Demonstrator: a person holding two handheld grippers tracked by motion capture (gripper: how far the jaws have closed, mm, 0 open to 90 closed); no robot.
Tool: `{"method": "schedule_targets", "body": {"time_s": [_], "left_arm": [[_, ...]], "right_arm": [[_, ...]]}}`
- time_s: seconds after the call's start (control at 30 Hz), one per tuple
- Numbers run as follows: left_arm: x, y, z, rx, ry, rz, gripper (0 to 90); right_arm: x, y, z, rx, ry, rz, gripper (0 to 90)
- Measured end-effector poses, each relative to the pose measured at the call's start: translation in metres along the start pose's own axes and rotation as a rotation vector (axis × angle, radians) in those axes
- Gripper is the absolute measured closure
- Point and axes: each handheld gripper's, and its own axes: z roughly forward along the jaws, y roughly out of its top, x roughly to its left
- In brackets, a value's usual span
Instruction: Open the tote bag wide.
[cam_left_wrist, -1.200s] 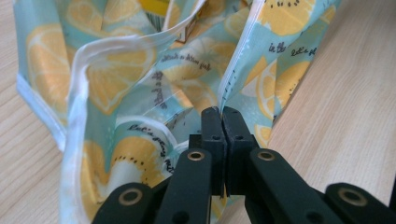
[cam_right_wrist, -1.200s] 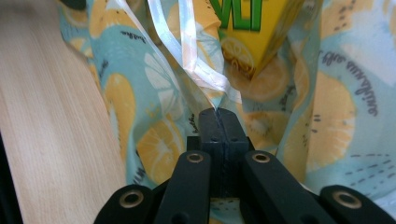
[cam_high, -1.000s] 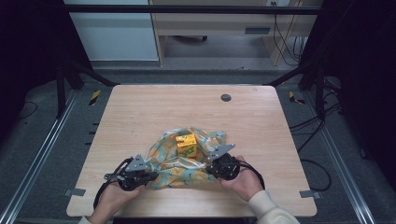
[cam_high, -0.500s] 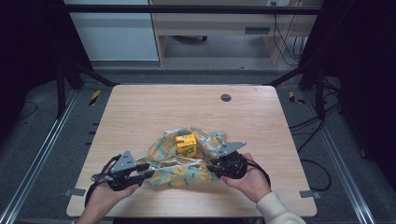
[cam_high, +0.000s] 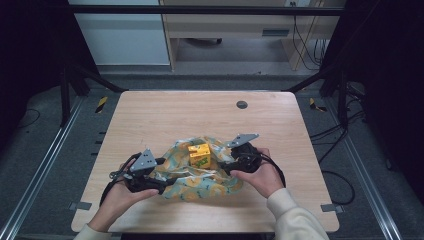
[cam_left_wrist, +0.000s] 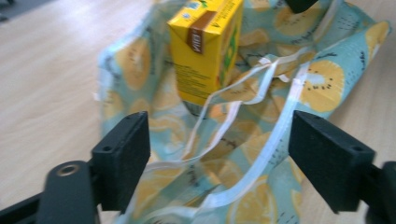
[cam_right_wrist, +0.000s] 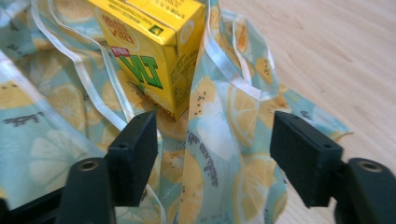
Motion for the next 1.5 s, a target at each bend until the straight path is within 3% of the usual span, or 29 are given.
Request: {"method": "schedule_targets", "body": {"time_s": [0.1, 0.23, 0.27, 0.33, 0.47, 0.6, 0.73, 0.87, 0.97, 1.17, 1.23, 1.3, 1.4, 1.43, 1.5], "left_arm": [[0.001, -0.008, 0.01, 0.033, 0.002, -0.006, 15.3], [-0.001, -0.012, 0.012, 0.035, -0.009, -0.018, 18.2], [-0.002, -0.013, 0.013, 0.037, -0.018, -0.017, 21.6], [-0.003, -0.014, 0.016, 0.046, -0.023, -0.012, 31.1], [-0.003, -0.019, 0.023, 0.073, -0.015, -0.015, 61.9], [-0.001, -0.02, 0.023, 0.081, -0.021, -0.041, 81.8], [0.0, -0.021, 0.024, 0.093, -0.019, -0.056, 87.5], [0.0, -0.024, 0.031, 0.14, -0.025, -0.073, 89.7], [-0.004, -0.027, 0.034, 0.187, -0.029, -0.057, 89.9], [-0.008, -0.031, 0.035, 0.199, -0.023, -0.054, 89.1], [-0.009, -0.03, 0.032, 0.179, 0.003, -0.043, 83.4], [-0.011, -0.025, 0.025, 0.151, 0.04, -0.021, 75.0], [-0.012, -0.014, 0.007, 0.08, 0.078, -0.019, 62.8], [-0.011, -0.01, 0.001, 0.061, 0.09, -0.021, 59.8], [-0.008, -0.004, -0.009, 0.032, 0.107, -0.022, 55.8]], "right_arm": [[-0.002, -0.001, 0.006, 0.016, 0.001, 0.023, 33.6], [-0.002, -0.002, 0.007, 0.007, 0.001, 0.028, 44.0], [-0.001, -0.002, 0.007, 0.009, 0.001, 0.016, 58.5], [-0.001, -0.002, 0.006, 0.013, 0.002, 0.007, 68.2], [-0.005, -0.001, 0.007, -0.006, -0.012, 0.028, 85.3], [-0.017, 0.002, 0.01, -0.033, -0.033, 0.062, 88.6], [-0.028, 0.004, 0.014, -0.038, -0.052, 0.094, 89.0], [-0.047, 0.003, 0.025, -0.025, -0.083, 0.136, 89.3], [-0.056, 0.0, 0.035, 0.005, -0.098, 0.151, 89.3], [-0.064, -0.009, 0.05, 0.075, -0.106, 0.166, 86.3], [-0.065, -0.008, 0.047, 0.051, -0.096, 0.161, 79.1], [-0.064, -0.003, 0.038, 0.011, -0.105, 0.16, 63.3], [-0.057, 0.006, 0.016, -0.054, -0.11, 0.128, 48.1], [-0.053, 0.01, 0.007, -0.078, -0.121, 0.121, 39.4], [-0.049, 0.015, -0.009, -0.107, -0.126, 0.114, 33.9]]}}
